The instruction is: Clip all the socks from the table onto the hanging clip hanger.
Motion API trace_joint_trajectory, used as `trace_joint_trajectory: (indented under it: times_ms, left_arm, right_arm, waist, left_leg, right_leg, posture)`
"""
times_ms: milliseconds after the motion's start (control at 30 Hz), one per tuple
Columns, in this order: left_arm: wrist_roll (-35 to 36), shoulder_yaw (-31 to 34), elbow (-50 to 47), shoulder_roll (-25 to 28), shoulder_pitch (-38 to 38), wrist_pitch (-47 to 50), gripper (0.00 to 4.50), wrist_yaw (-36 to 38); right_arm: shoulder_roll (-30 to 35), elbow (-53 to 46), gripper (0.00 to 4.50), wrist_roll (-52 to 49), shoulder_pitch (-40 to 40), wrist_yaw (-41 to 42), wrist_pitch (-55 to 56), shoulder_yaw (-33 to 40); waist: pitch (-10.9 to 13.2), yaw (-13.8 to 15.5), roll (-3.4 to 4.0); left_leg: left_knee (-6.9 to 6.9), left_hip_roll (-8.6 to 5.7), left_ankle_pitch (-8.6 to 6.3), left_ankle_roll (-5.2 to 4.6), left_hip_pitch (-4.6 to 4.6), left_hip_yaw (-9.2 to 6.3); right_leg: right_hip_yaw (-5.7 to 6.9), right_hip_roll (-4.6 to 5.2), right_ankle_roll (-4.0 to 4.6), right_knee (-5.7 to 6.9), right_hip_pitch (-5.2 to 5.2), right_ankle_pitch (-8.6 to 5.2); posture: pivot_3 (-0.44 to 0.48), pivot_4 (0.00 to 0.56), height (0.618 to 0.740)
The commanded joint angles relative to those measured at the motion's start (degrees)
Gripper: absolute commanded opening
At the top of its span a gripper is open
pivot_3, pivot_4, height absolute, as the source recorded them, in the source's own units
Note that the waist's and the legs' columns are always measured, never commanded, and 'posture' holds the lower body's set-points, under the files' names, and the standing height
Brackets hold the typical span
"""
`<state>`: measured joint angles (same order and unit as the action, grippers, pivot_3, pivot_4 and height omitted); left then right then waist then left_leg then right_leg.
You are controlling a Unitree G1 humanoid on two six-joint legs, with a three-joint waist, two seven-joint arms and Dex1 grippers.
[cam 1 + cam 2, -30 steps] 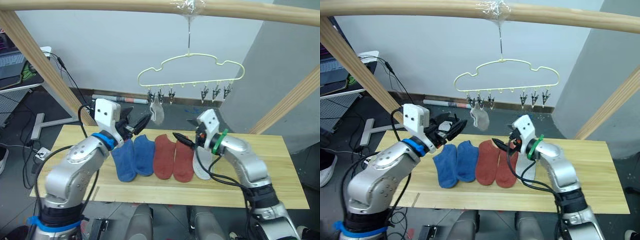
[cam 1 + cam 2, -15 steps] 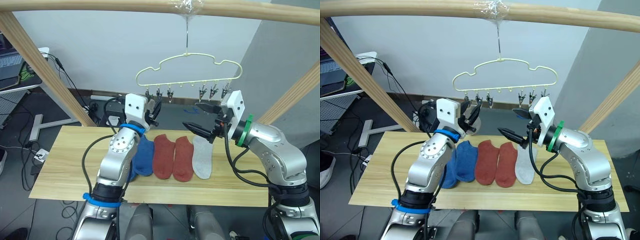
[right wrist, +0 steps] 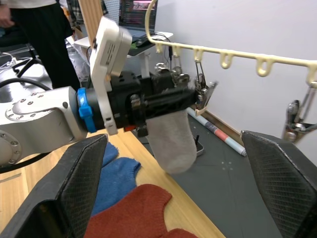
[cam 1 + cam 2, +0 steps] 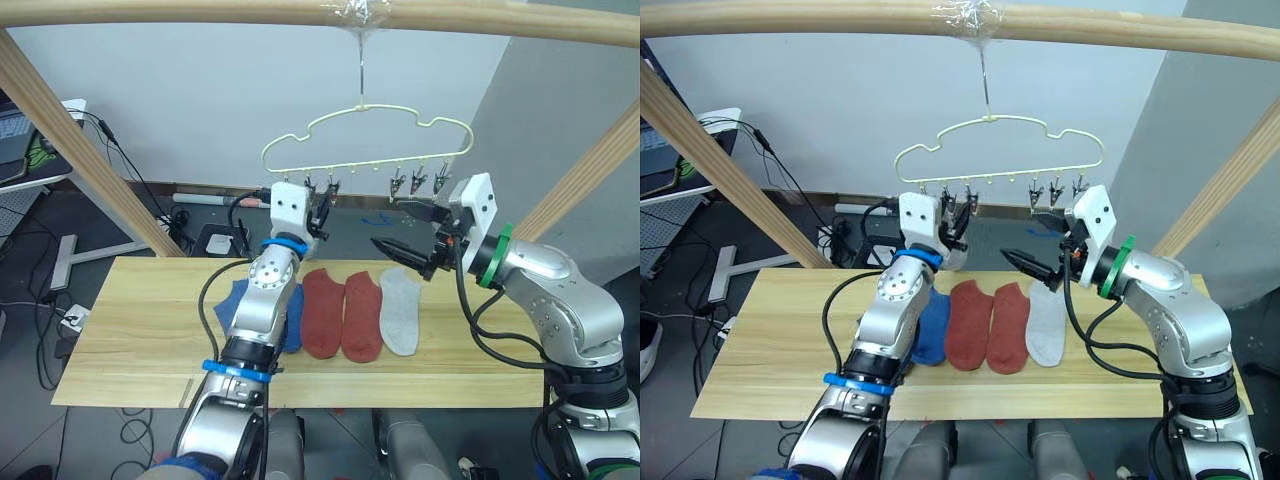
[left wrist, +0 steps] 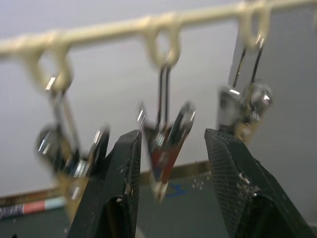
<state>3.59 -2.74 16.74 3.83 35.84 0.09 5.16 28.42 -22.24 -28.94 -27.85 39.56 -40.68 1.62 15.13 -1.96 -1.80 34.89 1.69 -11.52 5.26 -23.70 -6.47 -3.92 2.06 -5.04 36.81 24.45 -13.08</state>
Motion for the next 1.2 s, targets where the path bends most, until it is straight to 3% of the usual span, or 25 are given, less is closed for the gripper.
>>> trace_joint_trajectory:
  times_ms: [33,700,1000,1200]
  left_arm:
    - [-1.7,0.3,0.2,-0.4,1.4,-3.4,2.06,-1.0]
    - [-5.8,0.5,-5.7,-1.6,-0.7,-1.0,2.06,-4.7]
    - [-5.7,1.3,-7.3,-2.3,-1.9,0.5,0.17,-5.3]
    - [-2.8,2.2,-8.7,-1.9,-1.8,3.6,0.00,-2.6]
  right_arm:
    - [0.7,-2.4,4.50,-1.7,-1.0,-0.6,0.0,2.0]
    - [2.0,-2.5,4.50,-3.0,-0.9,-1.6,-0.4,2.1]
    - [2.2,-2.8,4.50,-3.5,-0.8,-1.5,-0.8,2.2]
    - [1.8,-2.7,4.50,-2.1,-0.8,-3.3,-1.4,0.5]
  waist:
    - [0.0,-0.1,0.00]
    - [0.0,-0.9,0.00]
    - [0.0,-0.9,0.00]
    - [0.0,-0.9,0.00]
  left_leg:
    - [-0.01,0.00,0.00,0.00,0.00,0.00]
    - [0.01,0.00,0.00,0.00,0.01,0.00]
    - [0.02,0.00,0.00,0.00,0.01,0.00]
    - [0.02,0.00,0.00,0.00,0.01,0.00]
  right_leg:
    - [0.00,0.00,0.00,0.00,0.00,0.00]
    - [0.00,0.00,-0.01,0.05,0.00,0.01]
    - [-0.01,0.00,-0.01,0.05,0.00,0.01]
    - [-0.01,0.00,-0.01,0.06,0.00,0.01]
  posture:
    - [-0.055,0.245,0.740]
    - [-0.069,0.244,0.740]
    - [-0.064,0.247,0.740]
    - [-0.046,0.248,0.740]
